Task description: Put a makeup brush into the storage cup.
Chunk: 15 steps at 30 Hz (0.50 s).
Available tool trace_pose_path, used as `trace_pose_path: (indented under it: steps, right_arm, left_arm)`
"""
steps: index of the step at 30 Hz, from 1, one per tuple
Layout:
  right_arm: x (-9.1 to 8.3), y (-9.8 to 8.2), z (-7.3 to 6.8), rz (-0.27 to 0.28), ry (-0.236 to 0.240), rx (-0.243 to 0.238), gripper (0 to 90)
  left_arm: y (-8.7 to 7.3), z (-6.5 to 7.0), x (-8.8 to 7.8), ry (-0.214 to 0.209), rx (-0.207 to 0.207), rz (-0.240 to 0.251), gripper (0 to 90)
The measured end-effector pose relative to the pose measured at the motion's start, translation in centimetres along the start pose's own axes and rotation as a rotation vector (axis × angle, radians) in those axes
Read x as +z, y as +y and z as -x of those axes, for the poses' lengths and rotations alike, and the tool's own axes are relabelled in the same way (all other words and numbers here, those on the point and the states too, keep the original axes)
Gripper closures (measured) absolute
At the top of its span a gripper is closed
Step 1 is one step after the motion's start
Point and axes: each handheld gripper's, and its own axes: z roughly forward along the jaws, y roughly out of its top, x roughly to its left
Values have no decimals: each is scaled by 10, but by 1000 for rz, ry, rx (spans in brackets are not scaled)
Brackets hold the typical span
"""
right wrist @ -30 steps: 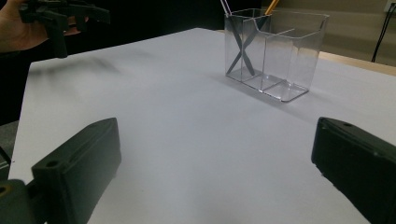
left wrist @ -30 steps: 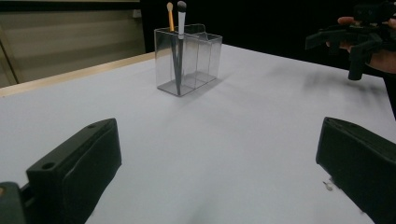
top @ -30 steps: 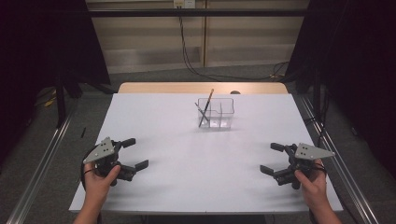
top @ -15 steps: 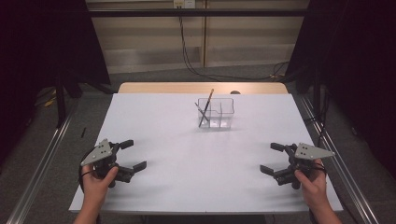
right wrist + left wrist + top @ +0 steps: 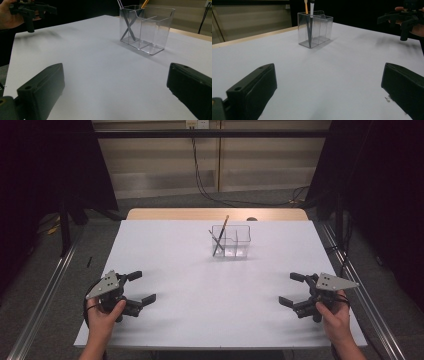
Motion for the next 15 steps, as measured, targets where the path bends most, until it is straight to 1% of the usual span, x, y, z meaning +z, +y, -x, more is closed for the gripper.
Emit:
trace_pose_path:
  steps: [5, 15]
  right_arm:
    - [0, 0, 1, 0, -1, 0, 10]
    - [0, 0, 1, 6, -7, 3, 9]
  left_arm:
    - [-2, -1, 0, 0, -2, -8, 1]
    - [-1, 0, -2, 7, -5, 5, 1]
